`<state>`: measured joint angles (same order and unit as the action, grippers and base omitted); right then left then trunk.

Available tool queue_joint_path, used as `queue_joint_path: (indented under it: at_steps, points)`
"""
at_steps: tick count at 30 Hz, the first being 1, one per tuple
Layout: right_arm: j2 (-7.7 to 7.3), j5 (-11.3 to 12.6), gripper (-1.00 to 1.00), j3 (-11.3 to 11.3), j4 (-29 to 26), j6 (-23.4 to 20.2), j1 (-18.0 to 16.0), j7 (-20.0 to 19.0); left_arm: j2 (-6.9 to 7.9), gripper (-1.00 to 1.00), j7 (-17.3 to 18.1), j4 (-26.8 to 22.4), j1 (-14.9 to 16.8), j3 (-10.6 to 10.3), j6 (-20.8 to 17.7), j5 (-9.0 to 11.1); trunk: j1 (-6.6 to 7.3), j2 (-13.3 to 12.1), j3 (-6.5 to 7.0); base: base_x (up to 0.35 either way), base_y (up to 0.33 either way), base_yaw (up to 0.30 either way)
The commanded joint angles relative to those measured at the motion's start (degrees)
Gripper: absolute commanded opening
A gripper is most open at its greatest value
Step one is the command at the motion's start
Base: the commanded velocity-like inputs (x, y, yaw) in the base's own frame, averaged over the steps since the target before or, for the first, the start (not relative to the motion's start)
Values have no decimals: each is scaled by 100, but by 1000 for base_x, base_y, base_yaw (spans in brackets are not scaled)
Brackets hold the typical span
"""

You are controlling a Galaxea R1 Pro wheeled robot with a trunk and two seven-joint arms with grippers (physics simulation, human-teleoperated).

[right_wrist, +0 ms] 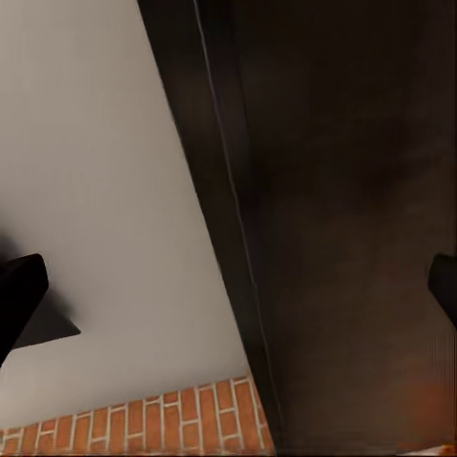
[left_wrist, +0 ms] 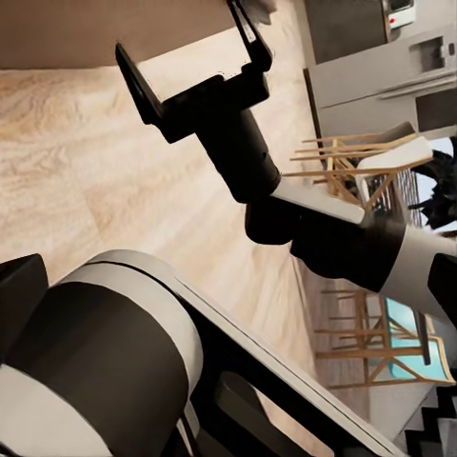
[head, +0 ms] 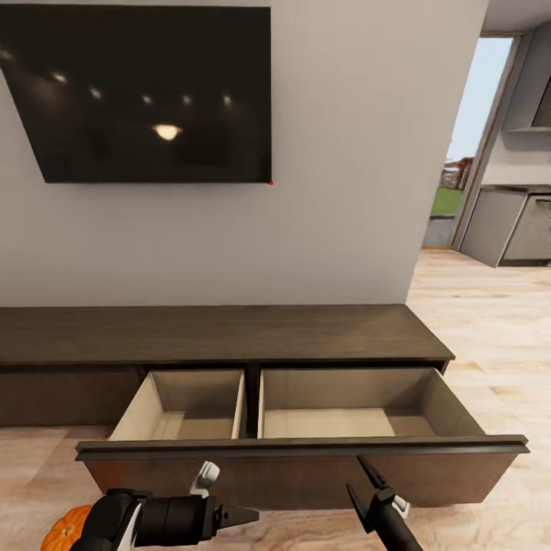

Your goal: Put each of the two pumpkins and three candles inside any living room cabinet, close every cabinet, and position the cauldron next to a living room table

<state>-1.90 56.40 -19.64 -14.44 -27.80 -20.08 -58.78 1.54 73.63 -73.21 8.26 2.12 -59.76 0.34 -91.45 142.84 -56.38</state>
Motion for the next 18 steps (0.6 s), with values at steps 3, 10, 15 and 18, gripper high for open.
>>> queue_joint_path:
  at_steps: [3,10,15,18]
  points:
    - [-72,9,100,80,21,-82,54,23,-2,100,13,0,0,8,0,-8,66,-122,54,0,0,0]
    - [-317,22,100,112,51,-350,61,30,-5,100,15,0,0,8,-1,-25,220,-402,180,0,0,0]
    - [-388,57,100,93,194,-404,141,-37,-5,100,12,0,0,8,-1,-35,330,-603,270,0,0,0]
    - [-394,66,100,87,219,-407,159,-51,-5,100,12,0,0,8,-1,-40,396,-723,324,0,0,0]
